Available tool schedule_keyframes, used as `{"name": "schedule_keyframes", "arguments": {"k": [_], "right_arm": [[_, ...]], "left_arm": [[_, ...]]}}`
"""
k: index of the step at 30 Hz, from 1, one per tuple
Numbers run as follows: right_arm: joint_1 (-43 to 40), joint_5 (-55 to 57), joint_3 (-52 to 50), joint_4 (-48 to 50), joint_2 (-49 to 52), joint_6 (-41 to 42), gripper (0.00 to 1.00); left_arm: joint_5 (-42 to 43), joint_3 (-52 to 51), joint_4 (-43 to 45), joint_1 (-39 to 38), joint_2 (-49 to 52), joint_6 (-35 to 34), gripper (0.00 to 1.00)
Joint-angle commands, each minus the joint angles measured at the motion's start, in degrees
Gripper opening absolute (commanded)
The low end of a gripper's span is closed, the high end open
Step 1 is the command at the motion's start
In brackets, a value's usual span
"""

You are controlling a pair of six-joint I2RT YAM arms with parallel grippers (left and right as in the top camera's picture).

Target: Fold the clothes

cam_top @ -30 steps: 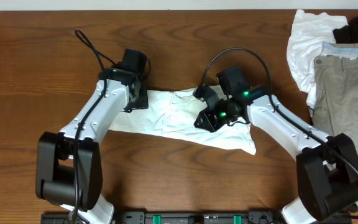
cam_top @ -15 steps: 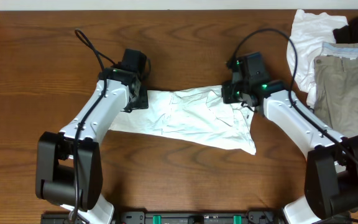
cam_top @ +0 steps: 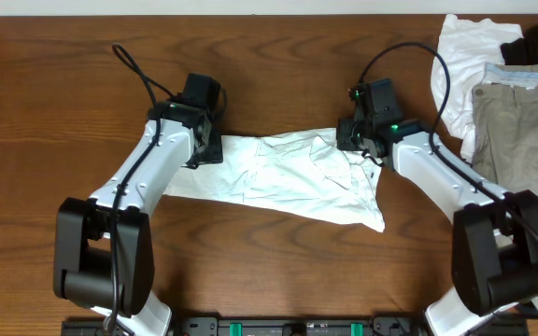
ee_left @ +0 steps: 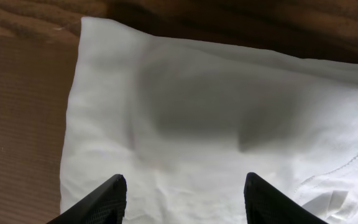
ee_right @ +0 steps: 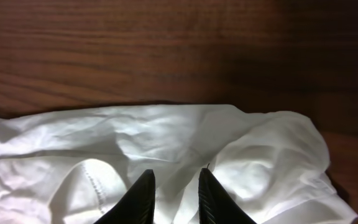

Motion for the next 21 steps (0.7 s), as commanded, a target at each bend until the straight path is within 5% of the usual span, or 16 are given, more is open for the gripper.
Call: {"name": "schedule_keyframes", "arguments": {"k": [1, 5, 10, 16, 21], "right_arm": [[-0.26, 1.01, 1.07, 0.48, 1.44, 1.86, 0.23], [-0.26, 1.01, 1.05, 0.92, 2.54, 2.6, 0.22], [-0.26, 0.98, 1.05, 0.94, 2.71, 2.62, 0.01], [-0.26, -1.25, 1.18, -3.02, 2.19, 2.93, 0.01], [-0.26, -0.66, 1.75, -16.46, -3.15, 8.24, 0.01]], "left_arm": [[-0.24, 0.87, -0.35, -0.02, 0.04, -0.55, 0.61], [-0.24, 0.87, -0.35, -0.02, 0.04, -0.55, 0.61], [-0.24, 0.87, -0.35, -0.02, 0.04, -0.55, 0.61], [-0.24, 0.87, -0.37, -0.02, 0.04, -0.55, 0.61], [-0.24, 0.87, -0.39, -0.02, 0.04, -0.55, 0.61]]}}
